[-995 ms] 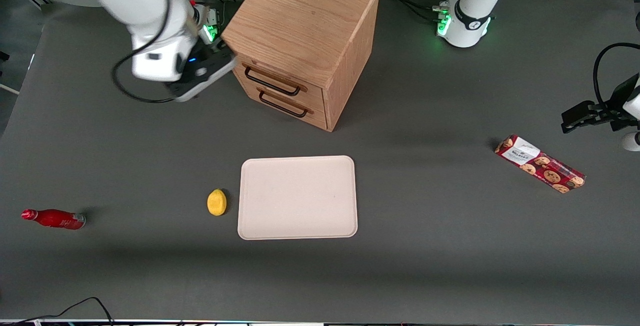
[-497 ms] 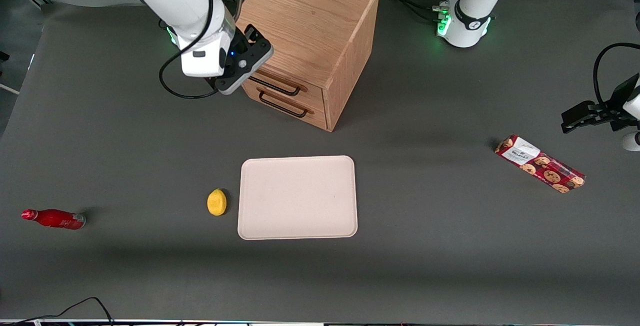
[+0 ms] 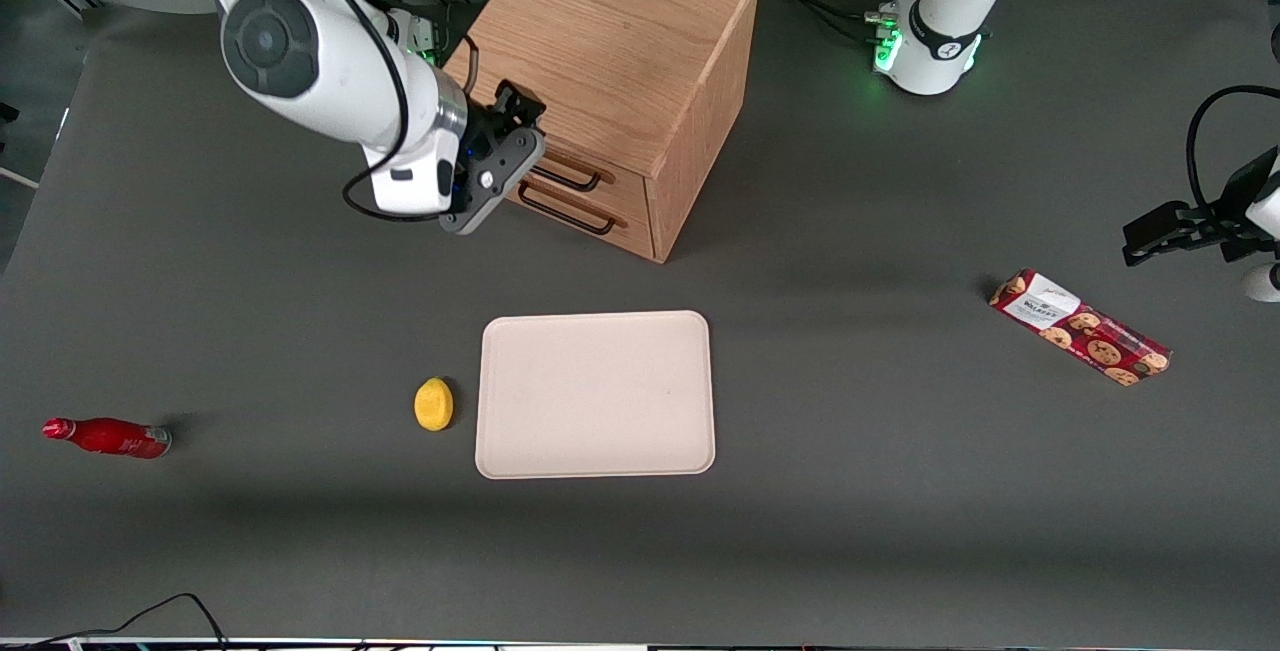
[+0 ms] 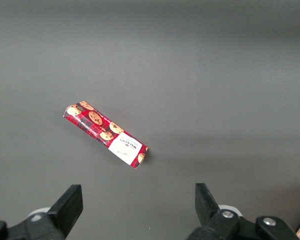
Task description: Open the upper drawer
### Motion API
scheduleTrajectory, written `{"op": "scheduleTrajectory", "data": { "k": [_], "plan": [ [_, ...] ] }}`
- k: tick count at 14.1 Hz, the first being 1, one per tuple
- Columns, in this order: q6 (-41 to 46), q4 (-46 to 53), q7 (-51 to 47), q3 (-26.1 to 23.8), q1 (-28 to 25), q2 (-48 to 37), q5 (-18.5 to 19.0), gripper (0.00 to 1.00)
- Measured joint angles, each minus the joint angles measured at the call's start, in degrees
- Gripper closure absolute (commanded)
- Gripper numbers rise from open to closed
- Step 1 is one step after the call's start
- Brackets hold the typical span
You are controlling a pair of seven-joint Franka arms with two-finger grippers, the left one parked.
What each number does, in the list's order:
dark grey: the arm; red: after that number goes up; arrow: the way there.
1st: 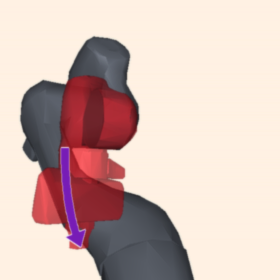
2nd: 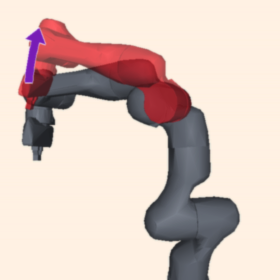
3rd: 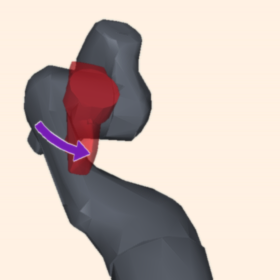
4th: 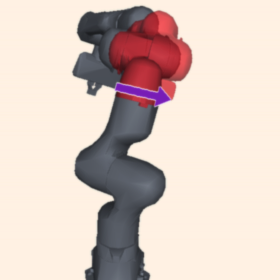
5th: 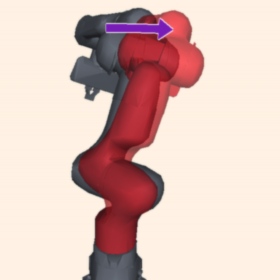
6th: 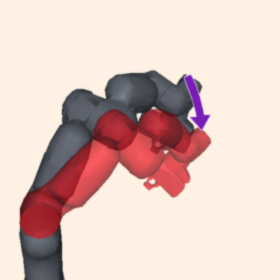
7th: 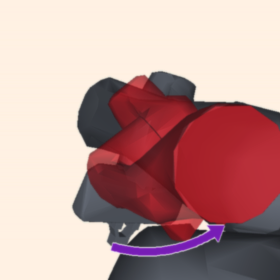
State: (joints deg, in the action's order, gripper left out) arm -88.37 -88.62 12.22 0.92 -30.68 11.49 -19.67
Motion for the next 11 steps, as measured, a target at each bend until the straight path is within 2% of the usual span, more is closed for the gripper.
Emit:
{"op": "scheduleTrajectory", "data": {
  "k": [5,11],
  "plan": [
    [0.3,-1.2,2.6,0.0,0.5,4.5,0.0,0.00],
    [0.5,-4.0,5.8,-0.5,0.4,6.1,-0.5,0.00]
  ]
}}
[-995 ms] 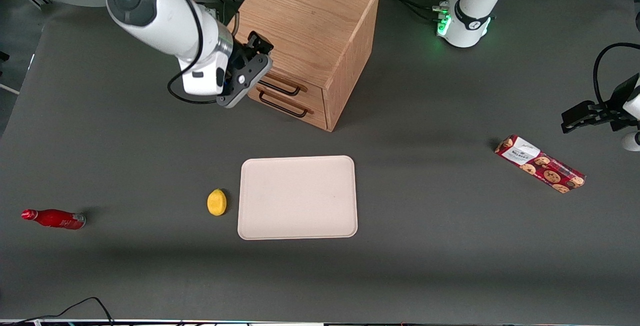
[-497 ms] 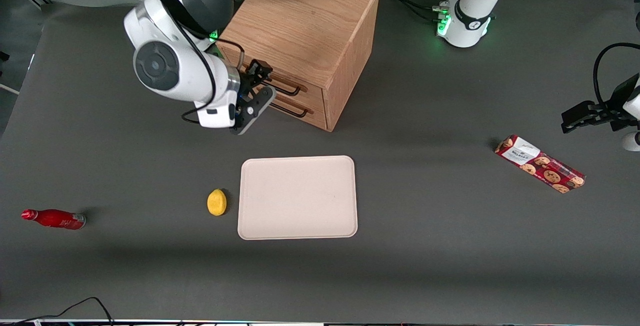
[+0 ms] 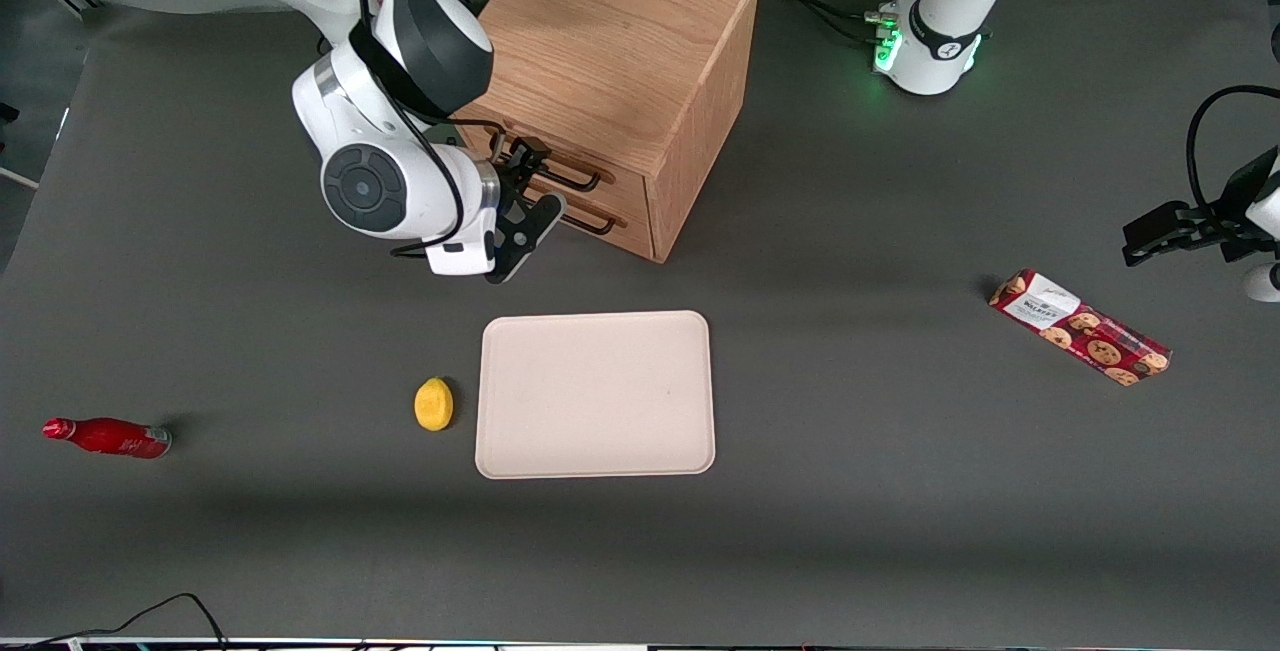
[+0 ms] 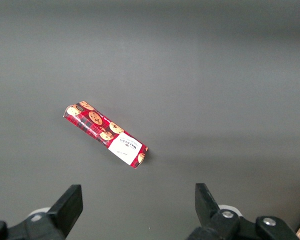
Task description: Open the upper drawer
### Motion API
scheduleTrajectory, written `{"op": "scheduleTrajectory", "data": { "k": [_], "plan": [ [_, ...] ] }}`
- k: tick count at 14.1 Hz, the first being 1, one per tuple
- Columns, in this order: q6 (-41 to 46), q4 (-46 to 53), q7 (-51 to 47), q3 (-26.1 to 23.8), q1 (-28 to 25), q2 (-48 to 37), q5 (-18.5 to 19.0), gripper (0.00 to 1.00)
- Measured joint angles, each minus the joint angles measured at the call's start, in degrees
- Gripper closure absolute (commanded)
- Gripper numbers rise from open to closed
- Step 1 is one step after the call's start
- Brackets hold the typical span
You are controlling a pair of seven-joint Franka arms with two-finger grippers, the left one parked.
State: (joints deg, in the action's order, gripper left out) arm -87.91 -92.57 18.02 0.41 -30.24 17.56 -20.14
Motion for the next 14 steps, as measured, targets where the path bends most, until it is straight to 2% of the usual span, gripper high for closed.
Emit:
{"op": "scheduleTrajectory", "data": {
  "k": [14],
  "plan": [
    [-4.7,-6.4,2.6,-2.0,0.0,0.7,-0.3,0.00]
  ]
}}
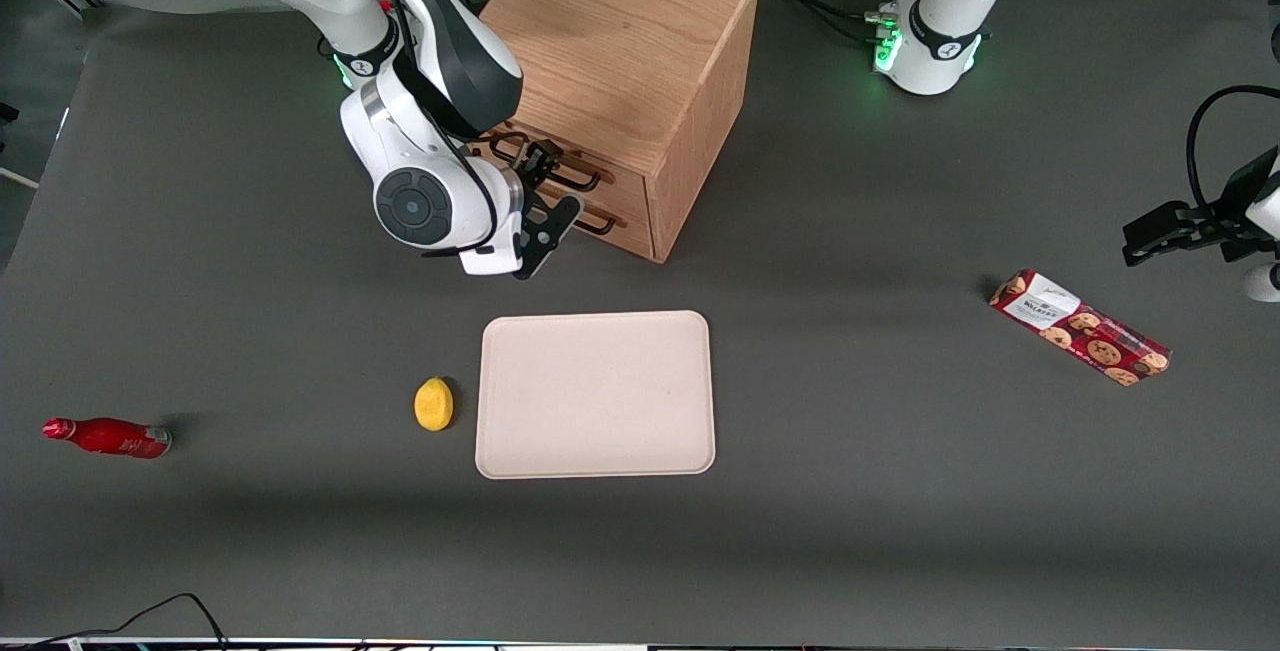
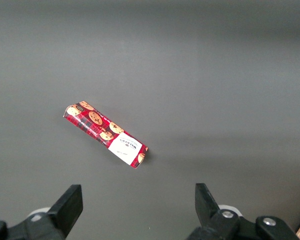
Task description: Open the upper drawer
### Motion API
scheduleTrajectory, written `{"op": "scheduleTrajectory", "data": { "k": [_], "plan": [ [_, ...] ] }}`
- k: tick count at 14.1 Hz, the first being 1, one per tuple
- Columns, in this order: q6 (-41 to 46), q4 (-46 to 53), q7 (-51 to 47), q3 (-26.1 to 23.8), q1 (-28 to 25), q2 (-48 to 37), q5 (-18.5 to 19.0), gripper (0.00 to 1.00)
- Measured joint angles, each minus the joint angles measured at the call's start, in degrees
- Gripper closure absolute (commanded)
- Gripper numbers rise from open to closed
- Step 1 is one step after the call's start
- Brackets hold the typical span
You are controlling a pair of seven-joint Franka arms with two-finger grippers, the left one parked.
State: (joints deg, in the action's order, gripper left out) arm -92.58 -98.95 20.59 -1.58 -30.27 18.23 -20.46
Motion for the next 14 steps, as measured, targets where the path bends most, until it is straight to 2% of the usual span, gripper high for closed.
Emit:
{"op": "scheduleTrajectory", "data": {
  "k": [14],
  "plan": [
    [-2.5,-1.5,1.4,-0.2,0.6,0.9,-0.6,0.00]
  ]
}}
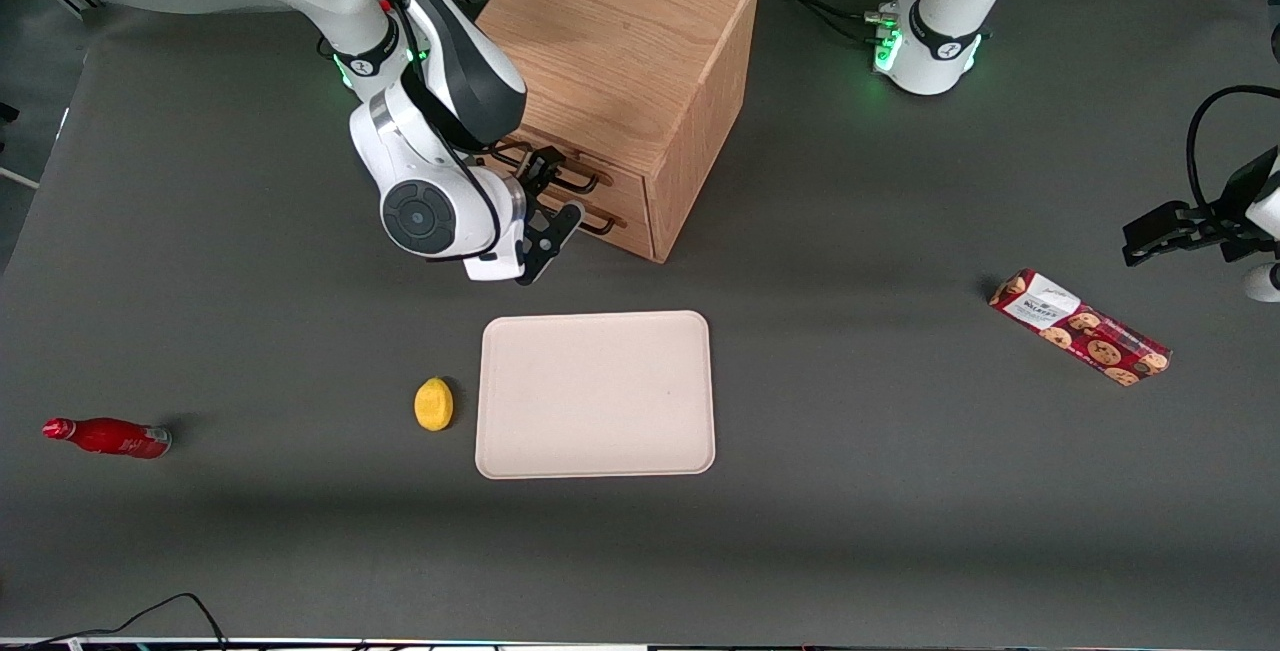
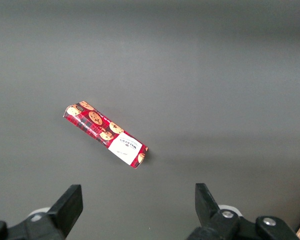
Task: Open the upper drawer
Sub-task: 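Pull the upper drawer outward by its handle with the right gripper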
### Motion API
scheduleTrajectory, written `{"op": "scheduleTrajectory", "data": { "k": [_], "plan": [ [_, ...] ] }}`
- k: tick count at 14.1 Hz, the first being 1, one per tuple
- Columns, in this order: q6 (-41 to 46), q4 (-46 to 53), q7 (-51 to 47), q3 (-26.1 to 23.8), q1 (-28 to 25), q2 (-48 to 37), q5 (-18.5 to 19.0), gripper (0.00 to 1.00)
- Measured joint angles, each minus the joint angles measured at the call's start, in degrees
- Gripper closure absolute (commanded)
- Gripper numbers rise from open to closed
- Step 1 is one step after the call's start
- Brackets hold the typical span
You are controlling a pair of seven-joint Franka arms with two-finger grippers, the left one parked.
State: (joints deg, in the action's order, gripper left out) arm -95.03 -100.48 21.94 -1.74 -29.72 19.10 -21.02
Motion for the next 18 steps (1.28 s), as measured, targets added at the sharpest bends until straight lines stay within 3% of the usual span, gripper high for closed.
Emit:
{"op": "scheduleTrajectory", "data": {
  "k": [18],
  "plan": [
    [-2.4,6.0,6.4,0.0,6.4,5.6,0.2,0.00]
  ]
}}
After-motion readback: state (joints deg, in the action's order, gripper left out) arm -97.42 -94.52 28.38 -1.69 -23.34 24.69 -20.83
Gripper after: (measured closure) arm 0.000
